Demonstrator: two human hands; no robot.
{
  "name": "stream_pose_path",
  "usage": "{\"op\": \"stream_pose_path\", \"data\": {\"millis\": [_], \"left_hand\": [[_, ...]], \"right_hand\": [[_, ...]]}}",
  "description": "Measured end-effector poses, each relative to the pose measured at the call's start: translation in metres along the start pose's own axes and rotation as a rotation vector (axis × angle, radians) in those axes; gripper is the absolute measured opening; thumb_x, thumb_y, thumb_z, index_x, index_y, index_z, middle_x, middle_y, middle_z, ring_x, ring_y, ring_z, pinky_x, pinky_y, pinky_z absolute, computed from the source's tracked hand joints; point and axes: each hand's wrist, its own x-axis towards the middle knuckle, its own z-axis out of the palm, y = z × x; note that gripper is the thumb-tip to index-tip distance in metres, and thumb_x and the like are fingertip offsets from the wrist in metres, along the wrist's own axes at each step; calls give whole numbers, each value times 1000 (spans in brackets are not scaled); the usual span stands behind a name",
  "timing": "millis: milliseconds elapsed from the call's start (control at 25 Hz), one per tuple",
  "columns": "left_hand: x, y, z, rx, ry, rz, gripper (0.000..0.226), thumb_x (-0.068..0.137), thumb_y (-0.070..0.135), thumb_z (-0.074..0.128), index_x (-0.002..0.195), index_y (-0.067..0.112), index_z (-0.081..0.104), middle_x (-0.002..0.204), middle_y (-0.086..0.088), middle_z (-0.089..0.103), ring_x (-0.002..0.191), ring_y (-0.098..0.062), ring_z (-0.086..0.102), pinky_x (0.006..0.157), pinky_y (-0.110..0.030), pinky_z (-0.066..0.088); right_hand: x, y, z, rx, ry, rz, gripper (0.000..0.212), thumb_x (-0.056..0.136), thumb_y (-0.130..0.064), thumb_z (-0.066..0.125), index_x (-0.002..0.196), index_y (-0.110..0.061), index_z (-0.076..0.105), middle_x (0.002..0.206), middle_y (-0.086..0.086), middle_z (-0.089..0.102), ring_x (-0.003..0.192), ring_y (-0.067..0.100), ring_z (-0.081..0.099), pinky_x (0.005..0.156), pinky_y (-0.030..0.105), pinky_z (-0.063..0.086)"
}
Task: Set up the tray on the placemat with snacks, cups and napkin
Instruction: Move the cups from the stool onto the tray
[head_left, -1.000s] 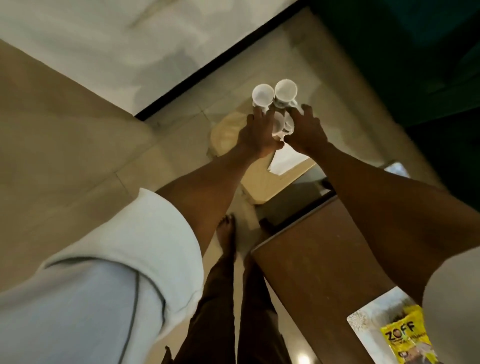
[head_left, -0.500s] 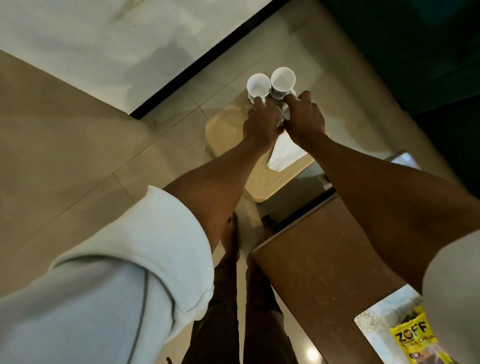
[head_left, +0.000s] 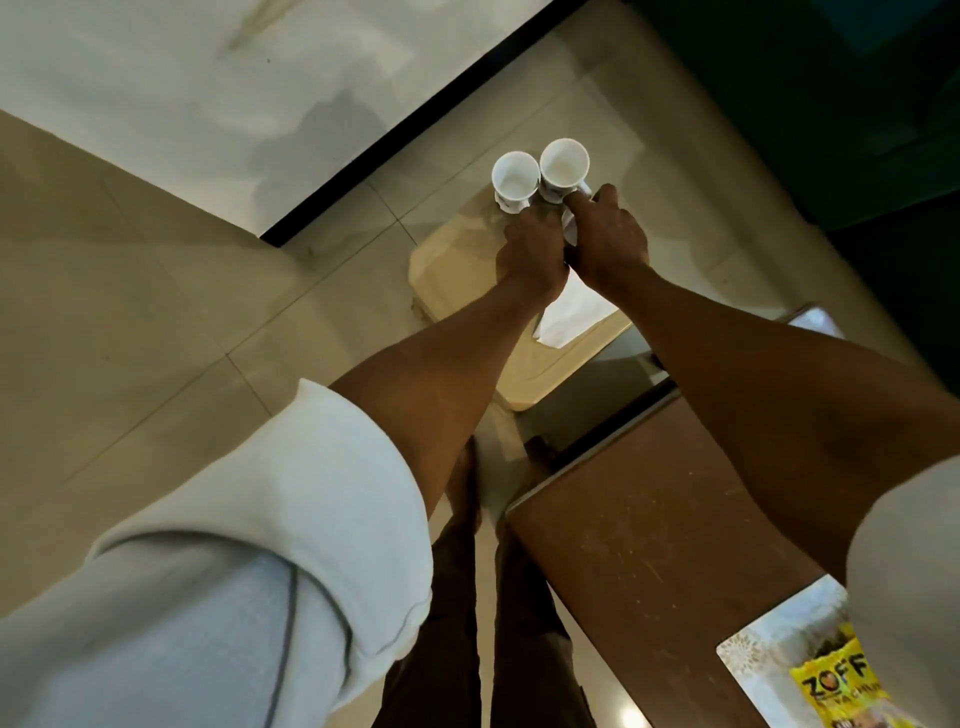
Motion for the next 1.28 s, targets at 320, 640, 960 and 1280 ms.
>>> {"op": "stream_pose_path", "data": {"millis": [320, 640, 960, 1280], "left_hand": [[-20, 29, -53, 62, -100, 138, 54, 88, 27, 78, 133, 11, 53, 128, -10, 65, 107, -30, 72, 85, -42, 63], [-100, 178, -237, 68, -66, 369, 41, 83, 35, 79, 114, 21, 57, 117, -4, 64, 101, -25, 71, 81, -35, 59], [-243, 415, -451, -1, 126, 879, 43, 86, 31, 71, 122, 16, 55, 129, -11, 52, 112, -34, 64, 85, -45, 58], [-442, 564, -522, -51, 166, 1333, 49, 82, 37, 71, 127, 19, 65, 128, -10, 60, 106, -34, 68, 77, -35, 51]], "right_hand": [[-24, 3, -52, 52, -11, 43, 65, 83, -22, 80, 140, -25, 49, 129, 14, 52, 104, 40, 66, 82, 45, 57], [-160, 12, -288, 195, 322, 316, 44, 92, -16, 67, 133, -30, 54, 131, 4, 54, 107, 26, 63, 82, 39, 59], [-412, 68, -556, -18, 710, 590, 25, 100, -20, 48, 123, -27, 55, 119, 8, 51, 106, 36, 62, 74, 46, 56], [-649, 112, -670, -226, 942, 753, 40, 100, -21, 55, 139, -25, 55, 127, 17, 56, 104, 39, 67, 82, 48, 63]]}}
